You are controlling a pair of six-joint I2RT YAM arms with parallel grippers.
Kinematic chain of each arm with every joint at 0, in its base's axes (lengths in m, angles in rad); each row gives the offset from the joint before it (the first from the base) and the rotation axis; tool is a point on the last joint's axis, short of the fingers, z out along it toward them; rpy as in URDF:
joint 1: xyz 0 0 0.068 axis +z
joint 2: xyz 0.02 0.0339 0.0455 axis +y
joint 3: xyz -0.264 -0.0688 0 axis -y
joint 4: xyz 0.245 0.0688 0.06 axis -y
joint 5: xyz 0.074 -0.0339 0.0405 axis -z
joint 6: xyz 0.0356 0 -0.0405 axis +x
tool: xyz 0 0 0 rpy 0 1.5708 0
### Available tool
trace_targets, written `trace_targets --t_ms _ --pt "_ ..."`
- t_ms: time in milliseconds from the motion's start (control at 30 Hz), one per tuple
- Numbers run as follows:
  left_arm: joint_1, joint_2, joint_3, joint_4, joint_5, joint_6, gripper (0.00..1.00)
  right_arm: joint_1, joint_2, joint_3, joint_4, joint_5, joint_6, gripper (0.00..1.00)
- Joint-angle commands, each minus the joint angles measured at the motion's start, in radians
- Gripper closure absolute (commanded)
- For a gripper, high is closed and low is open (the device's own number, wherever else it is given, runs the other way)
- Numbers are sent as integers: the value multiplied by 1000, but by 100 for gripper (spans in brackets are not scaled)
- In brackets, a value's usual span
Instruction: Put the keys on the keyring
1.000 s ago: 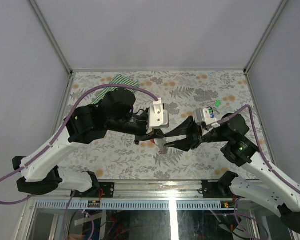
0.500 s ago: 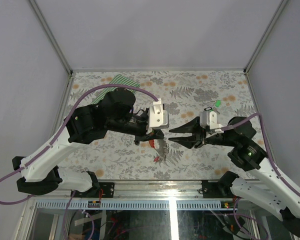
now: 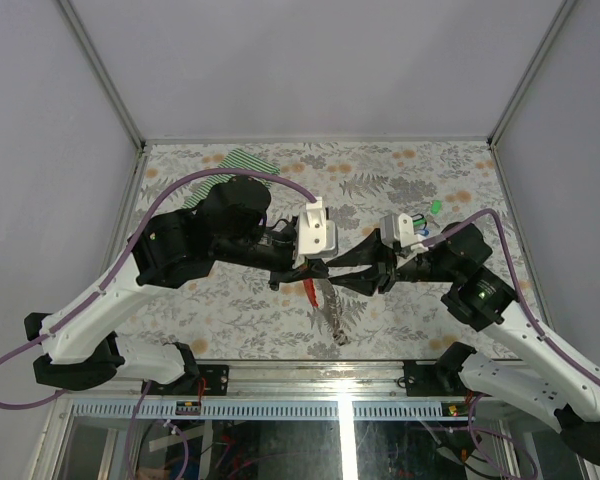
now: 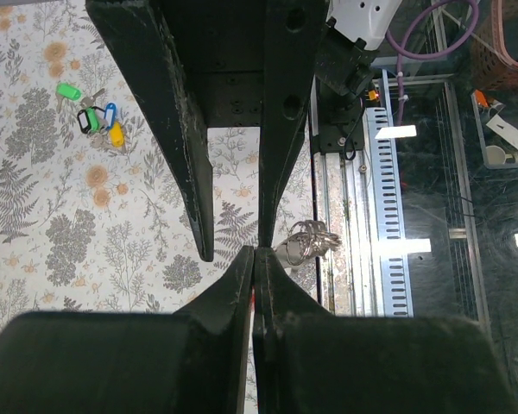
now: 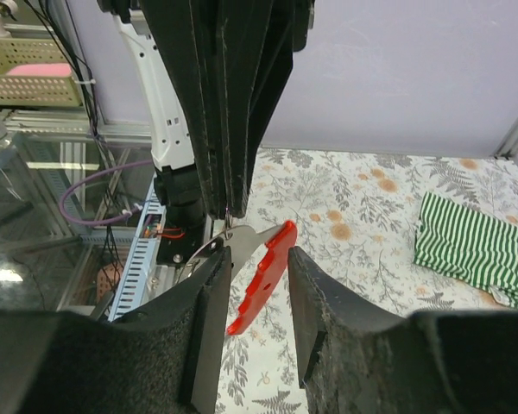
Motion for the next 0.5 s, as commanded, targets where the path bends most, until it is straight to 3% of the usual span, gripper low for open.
trace_targets --t_ms 0,467 --pt "-8 -24 -5 86 17 1 100 6 -1 31 120 -51 58 61" --pt "-9 -17 2 94 22 -5 100 9 2 26 157 -67 99 64"
